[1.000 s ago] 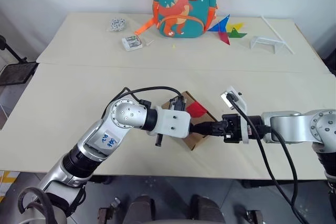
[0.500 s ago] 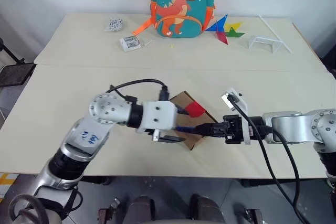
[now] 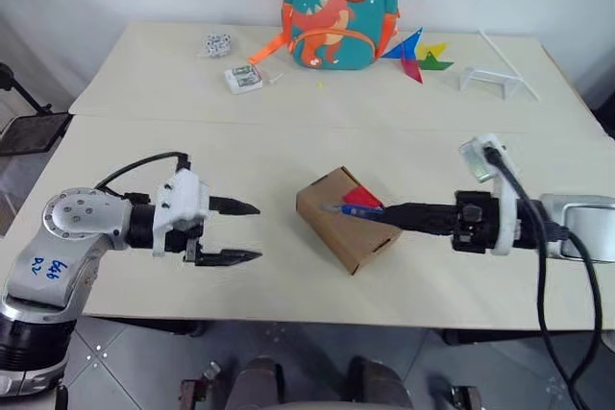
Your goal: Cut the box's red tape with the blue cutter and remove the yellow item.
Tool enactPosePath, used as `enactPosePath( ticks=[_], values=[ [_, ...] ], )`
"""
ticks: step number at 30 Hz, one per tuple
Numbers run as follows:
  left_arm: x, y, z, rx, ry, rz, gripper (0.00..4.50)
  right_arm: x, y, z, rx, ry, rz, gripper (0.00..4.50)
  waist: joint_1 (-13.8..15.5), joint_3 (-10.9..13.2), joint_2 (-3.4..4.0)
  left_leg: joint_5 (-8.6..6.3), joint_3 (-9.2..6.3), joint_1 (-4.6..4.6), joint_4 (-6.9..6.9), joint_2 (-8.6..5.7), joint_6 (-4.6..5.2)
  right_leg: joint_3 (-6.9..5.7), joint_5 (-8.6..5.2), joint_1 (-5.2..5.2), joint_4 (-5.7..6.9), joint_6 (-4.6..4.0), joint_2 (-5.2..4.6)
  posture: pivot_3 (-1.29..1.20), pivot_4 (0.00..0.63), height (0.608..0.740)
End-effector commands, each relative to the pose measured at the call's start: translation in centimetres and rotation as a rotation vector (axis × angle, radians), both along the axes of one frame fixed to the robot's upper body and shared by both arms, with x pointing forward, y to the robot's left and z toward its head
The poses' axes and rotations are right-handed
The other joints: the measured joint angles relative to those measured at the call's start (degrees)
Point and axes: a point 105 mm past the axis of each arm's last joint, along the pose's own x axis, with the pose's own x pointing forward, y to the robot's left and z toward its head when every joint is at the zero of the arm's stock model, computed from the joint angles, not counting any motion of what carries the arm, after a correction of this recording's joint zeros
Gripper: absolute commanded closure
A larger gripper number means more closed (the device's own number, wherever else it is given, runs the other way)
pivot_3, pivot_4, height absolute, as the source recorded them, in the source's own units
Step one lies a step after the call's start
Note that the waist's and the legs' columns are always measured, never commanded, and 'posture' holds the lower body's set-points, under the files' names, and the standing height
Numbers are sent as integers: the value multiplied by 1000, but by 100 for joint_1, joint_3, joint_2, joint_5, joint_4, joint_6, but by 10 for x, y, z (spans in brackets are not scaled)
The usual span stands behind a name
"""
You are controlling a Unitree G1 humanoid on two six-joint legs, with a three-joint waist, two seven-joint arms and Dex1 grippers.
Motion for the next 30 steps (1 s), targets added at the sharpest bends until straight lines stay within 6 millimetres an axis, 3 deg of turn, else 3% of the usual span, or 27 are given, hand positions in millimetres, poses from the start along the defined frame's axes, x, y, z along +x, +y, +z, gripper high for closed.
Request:
enactPosePath(
  ticks=[1,3,4,12,25,30],
  values=[
    [13,-15,15,-174,13,29,1065,-1,-25,17,-49,-108,-134,4410,-11,0,0,0,0,1,0,0,0,0,1,0,1,2,0,0,150,740],
    [26,-39,13,-256,72,35,1655,-2,-58,18,-125,-152,-317,4410,144,-2,-2,1,-10,0,-3,-3,1,-3,3,7,2,6,0,0,150,740],
    [29,-44,12,-265,84,36,1954,-3,-65,18,-139,-162,-357,4410,159,-5,-13,0,-18,5,0,-3,1,-4,6,16,5,10,0,0,150,740],
    [45,-80,13,-224,106,-12,4483,-16,-82,-1,-244,-230,-517,4410,-13,-4,-14,1,8,15,-13,-4,0,11,8,9,0,13,1,0,150,740],
    [68,-98,-4,6,27,63,4500,7,-17,25,-350,-305,-435,4410,-80,-3,-14,3,24,19,-9,-3,3,28,7,3,-5,10,1,0,150,740],
    [69,-101,-5,18,18,76,4500,17,-6,20,-404,-278,-423,4410,-58,-3,-14,3,18,7,-8,-3,3,20,8,-2,-10,11,1,0,150,740]
  ],
)
